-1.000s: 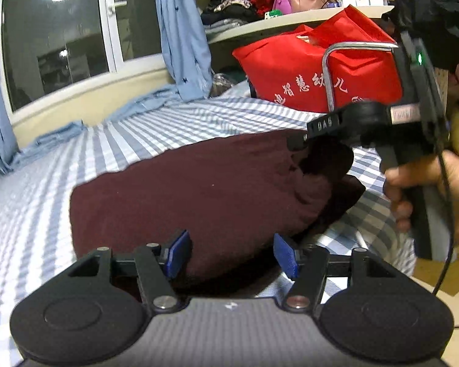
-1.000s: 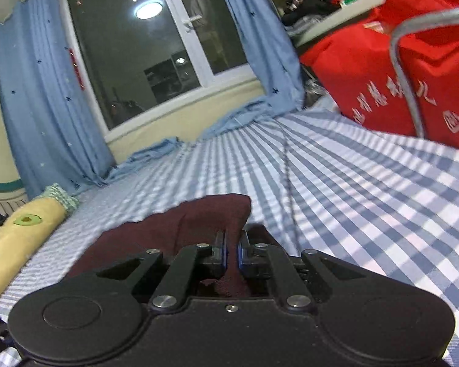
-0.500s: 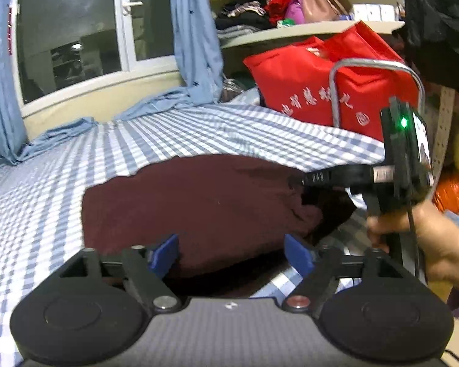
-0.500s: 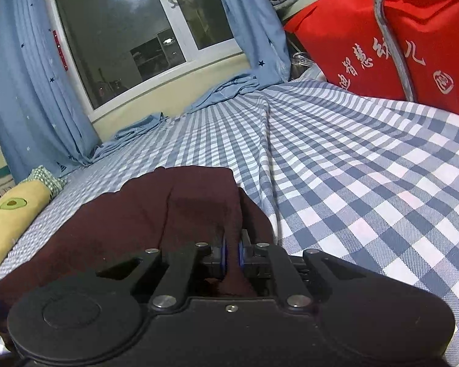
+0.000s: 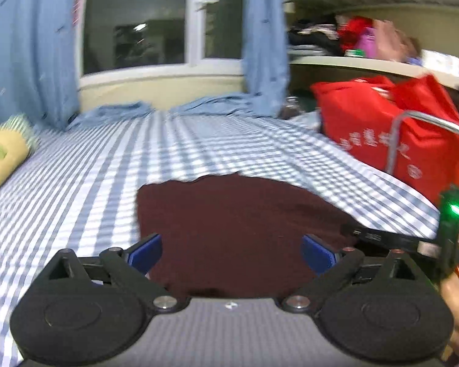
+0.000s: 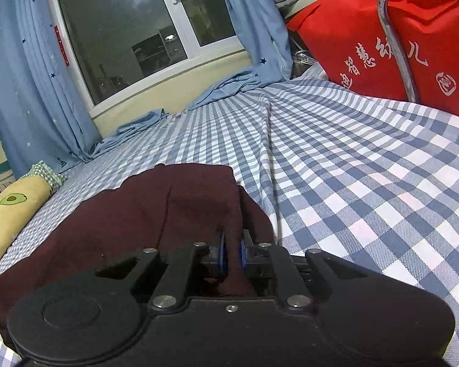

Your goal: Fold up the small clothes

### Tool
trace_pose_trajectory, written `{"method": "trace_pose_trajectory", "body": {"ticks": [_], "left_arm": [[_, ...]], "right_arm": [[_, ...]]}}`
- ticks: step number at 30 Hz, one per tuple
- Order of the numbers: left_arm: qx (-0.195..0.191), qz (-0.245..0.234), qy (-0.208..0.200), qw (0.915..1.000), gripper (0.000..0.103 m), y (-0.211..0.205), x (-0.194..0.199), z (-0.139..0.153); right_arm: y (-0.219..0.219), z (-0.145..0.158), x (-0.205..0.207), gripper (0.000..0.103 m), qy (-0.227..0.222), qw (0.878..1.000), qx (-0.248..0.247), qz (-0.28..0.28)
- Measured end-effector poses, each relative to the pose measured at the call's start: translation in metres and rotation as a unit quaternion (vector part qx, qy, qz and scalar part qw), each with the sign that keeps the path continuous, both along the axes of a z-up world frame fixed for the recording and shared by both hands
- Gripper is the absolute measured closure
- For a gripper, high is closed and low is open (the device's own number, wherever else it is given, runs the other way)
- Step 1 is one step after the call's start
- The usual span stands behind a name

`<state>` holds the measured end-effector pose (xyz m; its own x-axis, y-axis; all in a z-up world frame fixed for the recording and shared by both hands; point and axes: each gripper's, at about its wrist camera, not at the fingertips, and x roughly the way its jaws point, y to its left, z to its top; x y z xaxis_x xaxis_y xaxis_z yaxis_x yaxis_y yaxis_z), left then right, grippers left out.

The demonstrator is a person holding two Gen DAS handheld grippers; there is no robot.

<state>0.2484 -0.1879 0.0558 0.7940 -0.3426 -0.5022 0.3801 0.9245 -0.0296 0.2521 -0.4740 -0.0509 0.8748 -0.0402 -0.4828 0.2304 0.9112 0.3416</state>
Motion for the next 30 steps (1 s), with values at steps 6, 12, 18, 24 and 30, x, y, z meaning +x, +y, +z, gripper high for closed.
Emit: {"method": "trace_pose_trajectory", "body": {"ticks": [6, 12, 18, 24, 30], "left_arm": [[-0.024, 0.061, 0.030, 0.9974, 0.001, 0.040, 0.025, -0.012], [-0.058, 0.071, 0.104, 0.9904, 0.000, 0.065, 0.044, -0.047], [-0.078, 0.075, 0.149, 0.9829, 0.000, 0.078, 0.051, -0.078], [-0.086, 0.074, 0.147, 0.9825, 0.000, 0.075, 0.048, -0.093], [-0.081, 0.076, 0.134, 0.9847, 0.000, 0.069, 0.043, -0.100]], "right_arm": [[0.004, 0.001, 0.000, 0.090, 0.002, 1.000, -0.024, 0.002], [0.008, 0.004, -0.004, 0.079, -0.001, 0.999, -0.043, 0.003], [0.016, 0.008, -0.017, 0.040, -0.009, 0.998, -0.065, -0.011], [0.029, 0.004, -0.036, 0.032, -0.019, 0.996, -0.081, -0.018], [0.032, -0.016, -0.045, 0.028, -0.017, 0.995, -0.082, -0.047]]}}
